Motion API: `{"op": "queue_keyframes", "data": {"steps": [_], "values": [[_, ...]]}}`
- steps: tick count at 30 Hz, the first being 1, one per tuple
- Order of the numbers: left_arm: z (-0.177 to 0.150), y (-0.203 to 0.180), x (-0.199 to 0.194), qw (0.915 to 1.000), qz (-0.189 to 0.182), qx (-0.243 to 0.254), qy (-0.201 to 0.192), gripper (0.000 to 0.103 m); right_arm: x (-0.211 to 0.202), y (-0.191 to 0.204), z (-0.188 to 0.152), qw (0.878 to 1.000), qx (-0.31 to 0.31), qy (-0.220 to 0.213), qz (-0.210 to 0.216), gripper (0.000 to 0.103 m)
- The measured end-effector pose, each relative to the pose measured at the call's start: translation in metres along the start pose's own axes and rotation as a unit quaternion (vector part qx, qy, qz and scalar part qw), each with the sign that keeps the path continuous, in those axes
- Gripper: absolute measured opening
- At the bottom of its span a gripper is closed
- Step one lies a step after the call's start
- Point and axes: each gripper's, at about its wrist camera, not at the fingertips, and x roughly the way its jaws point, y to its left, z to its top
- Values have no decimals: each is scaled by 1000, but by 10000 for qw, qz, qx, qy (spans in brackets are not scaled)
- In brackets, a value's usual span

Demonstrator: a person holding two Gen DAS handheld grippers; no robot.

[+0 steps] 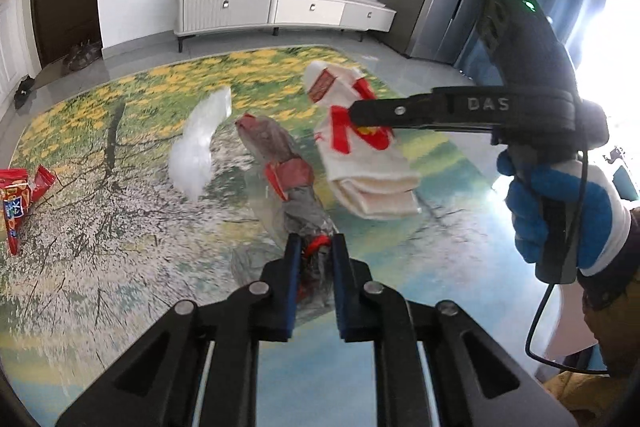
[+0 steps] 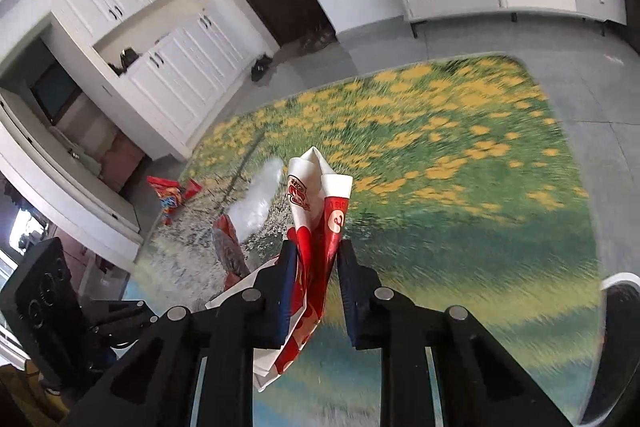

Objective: Collect trash
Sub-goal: 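Carry wrapper and paper bag to the bin and open both grippers, then move both open grippers back over the table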

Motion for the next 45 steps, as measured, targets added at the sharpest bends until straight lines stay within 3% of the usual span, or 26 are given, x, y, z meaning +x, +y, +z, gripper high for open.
{"op": "queue_keyframes", "data": {"steps": [7, 15, 20, 26, 29, 31, 36, 40, 45], "values": [[26, -51, -29, 9989, -295, 232, -290, 13, -93, -14, -14, 9965, -103, -703, -434, 20], [80, -156, 8, 9914, -1100, 710, -73, 13, -199, -100, -47, 9761, 233, -1201, -1795, 20], [109, -224, 76, 9831, -1592, 751, 496, 14, -211, -168, -72, 9601, 687, -997, -2521, 20], [128, -265, 151, 9728, -2018, 285, 1096, 15, -190, -238, -98, 9500, 1265, -564, -2800, 23], [136, -276, 181, 9683, -2116, 110, 1322, 28, -179, -263, -104, 9452, 1492, -470, -2865, 24], [142, -280, 192, 9687, -2096, 92, 1326, 41, -173, -269, -104, 9420, 1567, -431, -2937, 36], [148, -274, 179, 9692, -2170, 160, 1157, 42, -186, -270, -114, 9392, 1693, -609, -2924, 51], [149, -266, 145, 9777, -1965, 269, 696, 42, -214, -247, -107, 9364, 1609, -1021, -2946, 74], [146, -241, 82, 9875, -1522, 384, -172, 42, -259, -190, -92, 9312, 1243, -1759, -2941, 94]]}}
